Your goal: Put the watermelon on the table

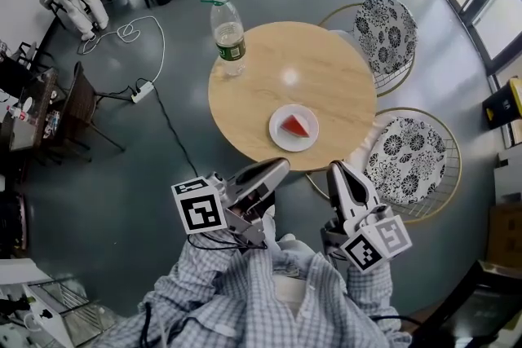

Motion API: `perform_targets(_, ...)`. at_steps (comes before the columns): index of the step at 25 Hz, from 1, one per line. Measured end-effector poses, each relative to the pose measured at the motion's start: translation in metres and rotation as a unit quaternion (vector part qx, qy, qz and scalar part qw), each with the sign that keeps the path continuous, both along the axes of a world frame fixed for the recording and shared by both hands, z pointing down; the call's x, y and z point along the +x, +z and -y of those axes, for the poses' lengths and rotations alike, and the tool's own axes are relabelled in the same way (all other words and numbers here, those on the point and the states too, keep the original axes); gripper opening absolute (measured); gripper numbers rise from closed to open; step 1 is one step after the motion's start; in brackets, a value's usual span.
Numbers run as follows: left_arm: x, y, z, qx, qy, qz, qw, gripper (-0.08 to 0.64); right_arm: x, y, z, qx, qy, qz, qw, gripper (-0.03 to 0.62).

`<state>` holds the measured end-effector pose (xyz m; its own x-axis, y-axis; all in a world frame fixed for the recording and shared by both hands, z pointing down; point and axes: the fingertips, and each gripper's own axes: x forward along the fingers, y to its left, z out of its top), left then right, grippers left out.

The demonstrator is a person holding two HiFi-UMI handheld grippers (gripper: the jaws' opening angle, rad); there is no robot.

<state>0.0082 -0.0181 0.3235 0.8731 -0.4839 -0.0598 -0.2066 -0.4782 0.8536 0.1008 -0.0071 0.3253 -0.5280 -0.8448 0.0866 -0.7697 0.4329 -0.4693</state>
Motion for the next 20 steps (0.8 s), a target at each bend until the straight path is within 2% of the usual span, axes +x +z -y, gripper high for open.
perform_targets(20,0.0013,0.0058,-0.0028,-0.012,0.006,0.004,0.9999,0.006,-0.004,0.0093,-0.001,-0.018,-0.006,0.01,1.0,0.008)
